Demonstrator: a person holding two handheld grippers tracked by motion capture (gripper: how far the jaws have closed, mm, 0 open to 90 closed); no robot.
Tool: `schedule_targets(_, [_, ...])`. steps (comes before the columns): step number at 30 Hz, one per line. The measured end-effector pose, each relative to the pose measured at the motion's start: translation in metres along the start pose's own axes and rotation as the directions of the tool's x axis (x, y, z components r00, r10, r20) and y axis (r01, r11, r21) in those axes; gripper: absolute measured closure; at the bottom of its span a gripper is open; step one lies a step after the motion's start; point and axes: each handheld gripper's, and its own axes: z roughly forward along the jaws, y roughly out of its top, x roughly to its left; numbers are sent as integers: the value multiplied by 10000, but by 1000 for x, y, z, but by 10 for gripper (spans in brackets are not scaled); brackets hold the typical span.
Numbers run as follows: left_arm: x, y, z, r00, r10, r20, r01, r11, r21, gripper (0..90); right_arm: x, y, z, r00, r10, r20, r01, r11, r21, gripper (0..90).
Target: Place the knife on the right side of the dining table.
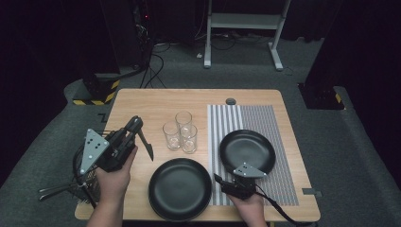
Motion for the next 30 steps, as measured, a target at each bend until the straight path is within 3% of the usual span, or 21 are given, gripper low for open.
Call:
schedule_targets(20, [-22,-10,18,9973,-101,723,85,9997,214,833,2,0,0,10000,-28,-45,28,10000,-4,419])
schedule_targets(30, [-35,-14,28,9934,-131,1139,96,9995,316,833,3,1,-1,9996,-269,45,268,9996,49,425])
